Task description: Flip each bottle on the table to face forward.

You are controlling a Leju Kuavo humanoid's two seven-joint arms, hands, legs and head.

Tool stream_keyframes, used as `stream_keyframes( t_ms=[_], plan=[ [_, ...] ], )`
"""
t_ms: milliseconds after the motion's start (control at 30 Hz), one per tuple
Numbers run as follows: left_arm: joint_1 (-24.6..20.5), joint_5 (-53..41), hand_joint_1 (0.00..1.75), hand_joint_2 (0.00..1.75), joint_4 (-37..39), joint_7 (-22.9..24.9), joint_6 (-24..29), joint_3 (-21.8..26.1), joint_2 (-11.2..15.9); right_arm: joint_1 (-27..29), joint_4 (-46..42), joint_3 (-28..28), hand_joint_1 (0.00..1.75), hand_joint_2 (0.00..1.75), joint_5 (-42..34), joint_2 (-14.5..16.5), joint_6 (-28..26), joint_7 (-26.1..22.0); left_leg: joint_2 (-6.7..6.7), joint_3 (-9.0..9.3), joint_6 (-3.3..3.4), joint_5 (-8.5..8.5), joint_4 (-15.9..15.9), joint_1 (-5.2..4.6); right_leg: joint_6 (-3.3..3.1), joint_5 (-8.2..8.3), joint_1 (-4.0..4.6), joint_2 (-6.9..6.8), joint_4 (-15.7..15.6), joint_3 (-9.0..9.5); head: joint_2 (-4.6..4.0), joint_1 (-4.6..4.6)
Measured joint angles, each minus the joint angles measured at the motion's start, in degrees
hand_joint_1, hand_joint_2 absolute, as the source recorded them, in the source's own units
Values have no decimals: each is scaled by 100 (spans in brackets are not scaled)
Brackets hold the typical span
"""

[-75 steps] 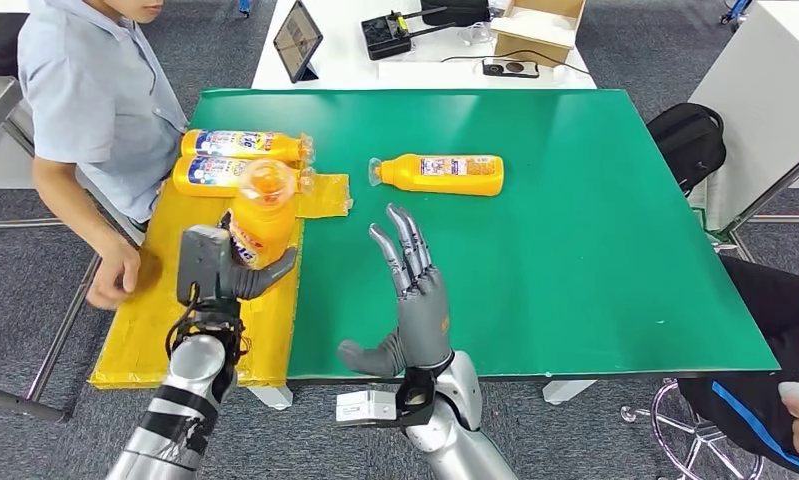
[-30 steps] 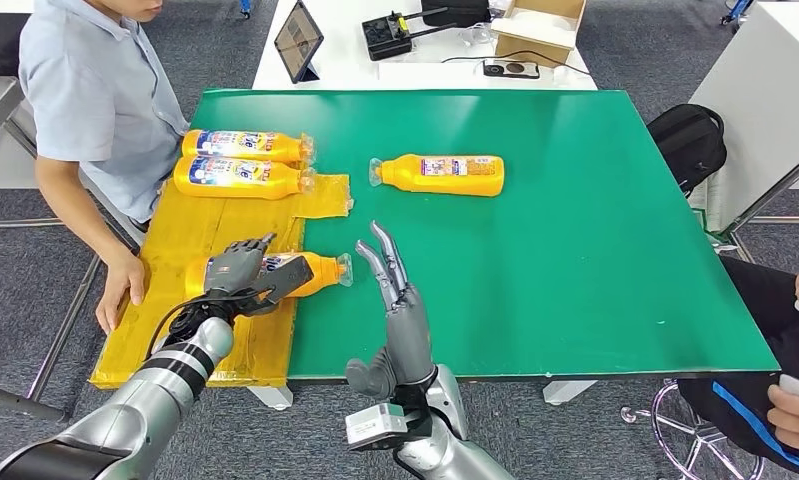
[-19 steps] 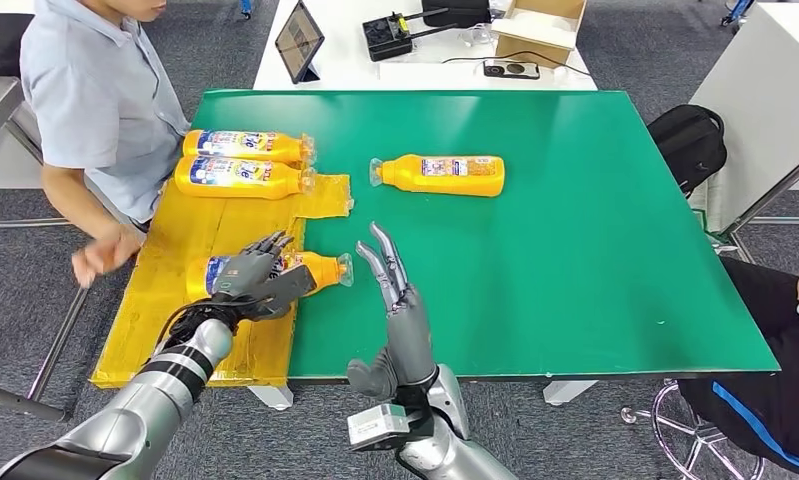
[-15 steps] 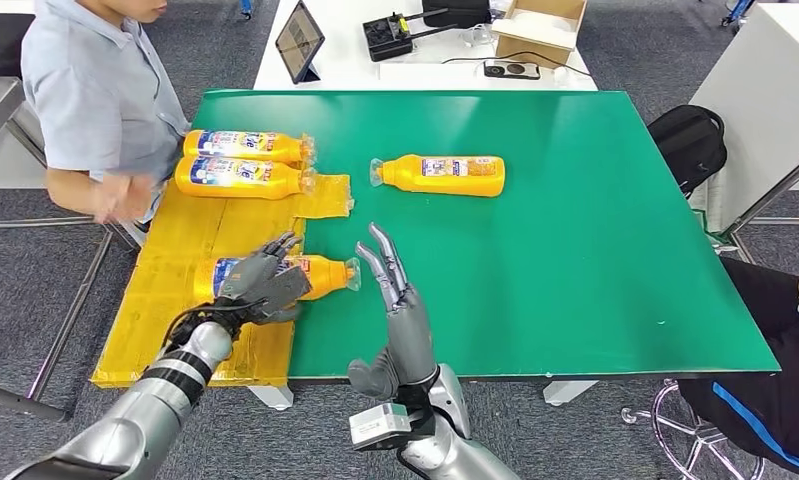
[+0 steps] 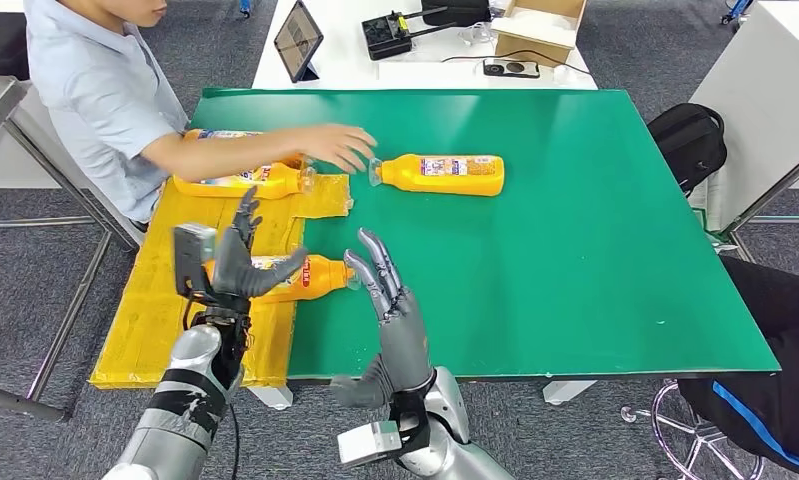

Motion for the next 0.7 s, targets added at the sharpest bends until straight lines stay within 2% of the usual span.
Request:
stream_keyframes(
  t_ms=[100,233,300,433,500,600,700],
  plan=[
    [254,1130,0,175,-602,-4,81,159,-188,119,-202,-94,0,175,254,41,-1,0,0,0,0,0,0,0,0,0,0,0,0,0,0,0],
    [688,2078,0,175,-1520,-167,552,313,-324,322,-318,-169,0,175,303,24,169,0,3,-2,-1,-3,-1,0,0,-2,0,1,0,1,0,1],
    [1039,2384,0,175,-2043,-251,590,410,-323,421,-219,-251,0,175,453,-32,383,3,7,-1,-3,-6,-1,0,-1,-2,0,3,-1,-3,0,1],
    [1643,2497,0,175,-2873,-354,492,676,-323,629,-55,-563,0,175,1215,-177,542,117,-1,-11,-4,-7,-1,0,0,-5,0,-1,-2,-10,0,1],
    [1856,2254,0,175,-3126,-407,703,757,-323,665,-5,-707,0,175,1939,-256,465,545,1,-10,-3,-7,-1,0,0,-5,0,0,-3,-9,0,0],
    [2246,1448,0,175,-3474,-686,1352,854,-323,786,37,-1097,0,175,3212,-462,405,1518,1,-9,-3,-8,-1,-1,0,-5,-1,0,-4,-9,0,1],
    [2653,597,0,175,-3823,-991,1925,890,-336,878,37,-1636,0,175,3953,-651,540,2229,-2,-11,-2,-8,-1,-3,1,-5,-3,-1,-7,-9,0,2]
  ],
)
